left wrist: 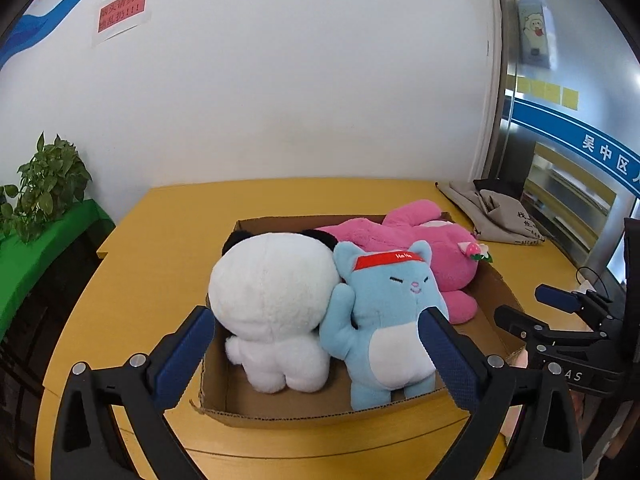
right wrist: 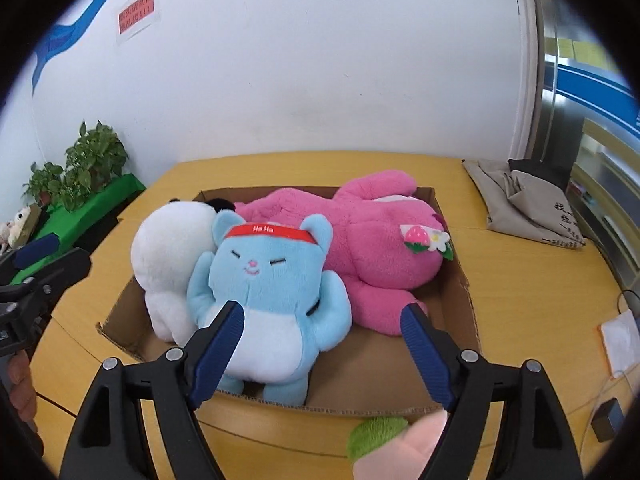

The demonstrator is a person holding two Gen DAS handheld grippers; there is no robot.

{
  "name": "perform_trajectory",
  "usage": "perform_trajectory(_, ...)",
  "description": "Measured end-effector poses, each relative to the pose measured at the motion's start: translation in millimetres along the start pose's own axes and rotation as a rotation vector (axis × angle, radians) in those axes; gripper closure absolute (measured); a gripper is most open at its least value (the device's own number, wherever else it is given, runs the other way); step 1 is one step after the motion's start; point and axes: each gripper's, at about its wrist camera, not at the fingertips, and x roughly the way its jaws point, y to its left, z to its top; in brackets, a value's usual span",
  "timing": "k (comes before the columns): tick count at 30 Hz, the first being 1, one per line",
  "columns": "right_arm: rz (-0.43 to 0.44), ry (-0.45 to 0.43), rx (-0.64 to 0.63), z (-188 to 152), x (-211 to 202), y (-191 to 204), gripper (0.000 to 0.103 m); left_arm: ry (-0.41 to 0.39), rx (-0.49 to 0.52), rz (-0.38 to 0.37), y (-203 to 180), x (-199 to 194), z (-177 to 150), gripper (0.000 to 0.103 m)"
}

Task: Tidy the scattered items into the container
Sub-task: 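Withdraw both grippers from the box toward the pink pig plush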

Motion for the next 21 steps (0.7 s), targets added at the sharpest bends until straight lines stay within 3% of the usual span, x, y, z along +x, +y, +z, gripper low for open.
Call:
perform_trajectory(8, -0.04, 0.021, -0.033, -13, -11, 13, 0.022, 0.046, -0.012, -0.014, -1, -11, -23, 0.0)
perform_trajectory(21, -0.039, 0.026, -0.056, -18, -18, 18, 0.022, 0.068, -0.005, -0.025, -5, -10, -29, 0.0)
